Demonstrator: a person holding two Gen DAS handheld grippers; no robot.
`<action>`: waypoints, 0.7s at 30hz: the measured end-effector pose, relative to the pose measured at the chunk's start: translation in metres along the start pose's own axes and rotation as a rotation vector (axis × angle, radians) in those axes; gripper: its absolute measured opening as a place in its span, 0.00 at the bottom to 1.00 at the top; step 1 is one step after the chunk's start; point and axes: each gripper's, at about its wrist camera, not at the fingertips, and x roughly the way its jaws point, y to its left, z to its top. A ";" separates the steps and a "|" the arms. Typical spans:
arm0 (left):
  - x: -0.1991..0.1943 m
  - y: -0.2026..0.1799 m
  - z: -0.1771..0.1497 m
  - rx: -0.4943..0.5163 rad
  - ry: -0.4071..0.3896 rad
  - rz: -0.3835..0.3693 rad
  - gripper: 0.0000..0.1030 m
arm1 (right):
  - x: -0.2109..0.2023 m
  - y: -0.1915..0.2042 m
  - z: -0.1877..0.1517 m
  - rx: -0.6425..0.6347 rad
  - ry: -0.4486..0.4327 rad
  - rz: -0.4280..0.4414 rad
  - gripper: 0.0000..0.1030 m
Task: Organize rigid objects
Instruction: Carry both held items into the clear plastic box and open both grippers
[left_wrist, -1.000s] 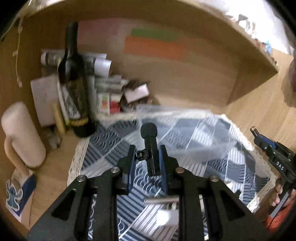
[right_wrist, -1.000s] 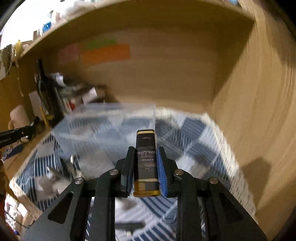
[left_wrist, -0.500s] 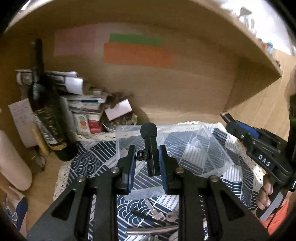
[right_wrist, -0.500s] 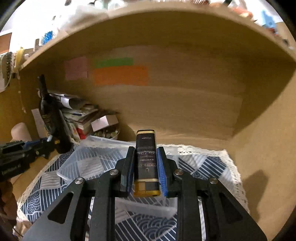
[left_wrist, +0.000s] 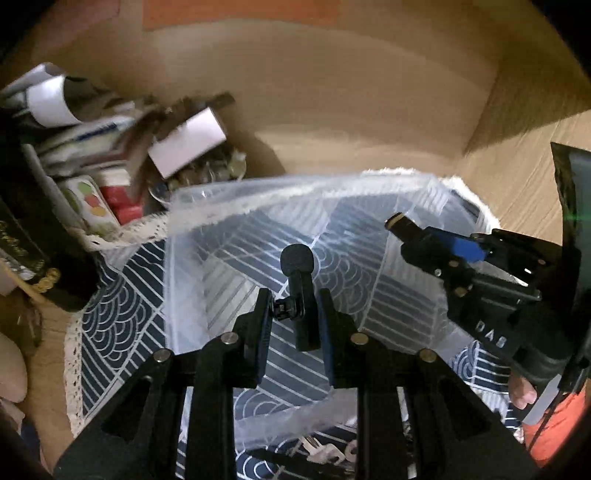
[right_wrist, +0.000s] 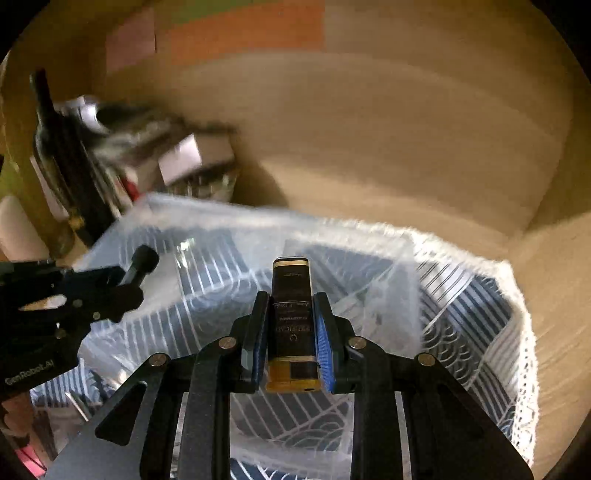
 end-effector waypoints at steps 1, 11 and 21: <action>0.002 -0.002 0.000 0.011 -0.003 0.012 0.23 | 0.004 0.001 -0.002 -0.010 0.017 -0.001 0.21; 0.013 -0.010 0.001 0.039 0.020 0.042 0.23 | 0.015 0.004 -0.005 -0.029 0.052 -0.022 0.23; -0.039 -0.008 -0.003 0.024 -0.098 0.068 0.71 | -0.050 0.011 -0.001 -0.048 -0.116 -0.045 0.53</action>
